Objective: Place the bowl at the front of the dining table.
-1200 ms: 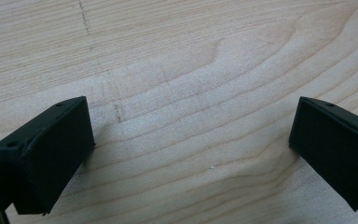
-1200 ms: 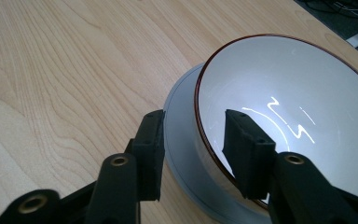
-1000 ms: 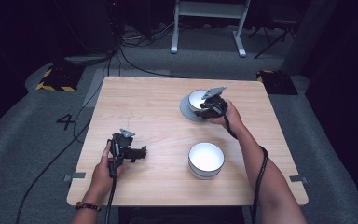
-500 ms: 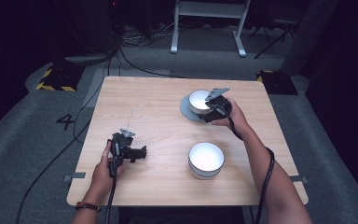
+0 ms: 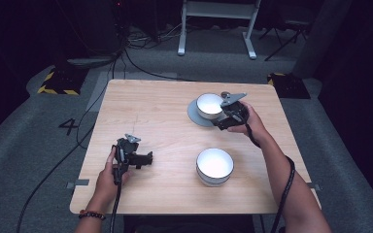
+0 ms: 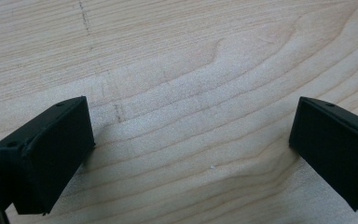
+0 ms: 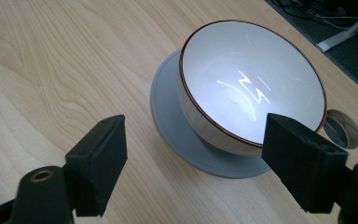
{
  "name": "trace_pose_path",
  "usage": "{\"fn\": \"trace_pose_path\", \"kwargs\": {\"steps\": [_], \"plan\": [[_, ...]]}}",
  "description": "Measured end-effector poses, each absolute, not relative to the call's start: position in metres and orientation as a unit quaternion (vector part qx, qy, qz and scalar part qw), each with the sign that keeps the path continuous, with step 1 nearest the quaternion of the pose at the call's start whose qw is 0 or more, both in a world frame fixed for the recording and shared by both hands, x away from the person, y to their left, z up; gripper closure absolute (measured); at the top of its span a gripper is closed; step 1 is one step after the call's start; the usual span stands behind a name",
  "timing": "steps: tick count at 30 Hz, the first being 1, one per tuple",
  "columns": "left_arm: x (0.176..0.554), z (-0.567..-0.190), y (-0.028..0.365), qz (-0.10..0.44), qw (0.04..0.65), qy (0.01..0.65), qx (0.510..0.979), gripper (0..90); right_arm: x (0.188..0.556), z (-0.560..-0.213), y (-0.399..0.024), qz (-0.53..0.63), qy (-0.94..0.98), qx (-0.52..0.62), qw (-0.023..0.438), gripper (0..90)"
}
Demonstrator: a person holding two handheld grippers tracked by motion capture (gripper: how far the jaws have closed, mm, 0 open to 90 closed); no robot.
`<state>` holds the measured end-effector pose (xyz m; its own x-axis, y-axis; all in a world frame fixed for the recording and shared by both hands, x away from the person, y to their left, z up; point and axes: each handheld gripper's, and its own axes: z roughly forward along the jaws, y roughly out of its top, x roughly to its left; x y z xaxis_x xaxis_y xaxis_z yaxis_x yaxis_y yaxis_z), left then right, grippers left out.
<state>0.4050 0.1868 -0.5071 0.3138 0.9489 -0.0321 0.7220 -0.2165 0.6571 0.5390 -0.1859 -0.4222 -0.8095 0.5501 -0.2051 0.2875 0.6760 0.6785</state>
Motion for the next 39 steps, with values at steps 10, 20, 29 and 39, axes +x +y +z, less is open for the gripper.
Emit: {"fn": "trace_pose_path", "kwargs": {"steps": [10,20,29,39], "plan": [[0.405,-0.507,0.187,0.193,0.294,0.553,0.755,0.0,0.524,-0.413,-0.198,0.315,0.892,0.239,0.218,22.0],[0.405,-0.507,0.187,0.193,0.294,0.553,0.756,0.0,0.507,-0.407,-0.205,0.321,0.896,0.219,0.216,21.7],[0.405,-0.507,0.187,0.194,0.293,0.553,0.755,0.0,0.495,-0.405,-0.209,0.320,0.898,0.208,0.218,21.7],[0.405,-0.507,0.187,0.193,0.294,0.553,0.756,0.0,0.484,-0.407,-0.214,0.323,0.898,0.205,0.217,21.7]]}}
